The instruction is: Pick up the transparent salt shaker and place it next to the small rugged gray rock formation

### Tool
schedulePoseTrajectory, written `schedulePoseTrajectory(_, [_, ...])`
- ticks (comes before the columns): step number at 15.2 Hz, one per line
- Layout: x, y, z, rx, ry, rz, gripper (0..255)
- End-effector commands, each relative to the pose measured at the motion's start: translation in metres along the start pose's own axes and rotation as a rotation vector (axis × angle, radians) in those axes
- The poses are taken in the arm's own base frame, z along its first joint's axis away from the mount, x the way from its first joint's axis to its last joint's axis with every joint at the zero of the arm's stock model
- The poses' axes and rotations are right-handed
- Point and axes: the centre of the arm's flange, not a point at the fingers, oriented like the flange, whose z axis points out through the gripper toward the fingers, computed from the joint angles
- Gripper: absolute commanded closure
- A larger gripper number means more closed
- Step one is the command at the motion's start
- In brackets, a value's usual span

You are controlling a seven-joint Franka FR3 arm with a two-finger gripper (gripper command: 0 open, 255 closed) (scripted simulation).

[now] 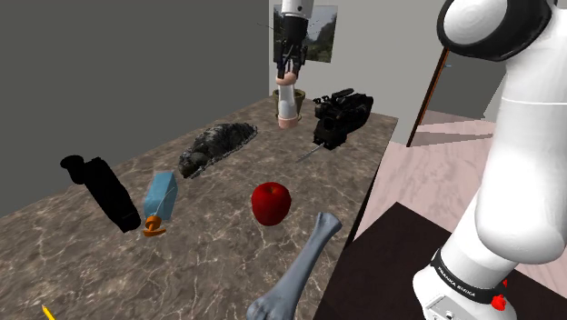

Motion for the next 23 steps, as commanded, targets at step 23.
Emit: schedulePoseTrajectory(23, [0.099,-0.097,0.110,0.000,0.001,0.001,255])
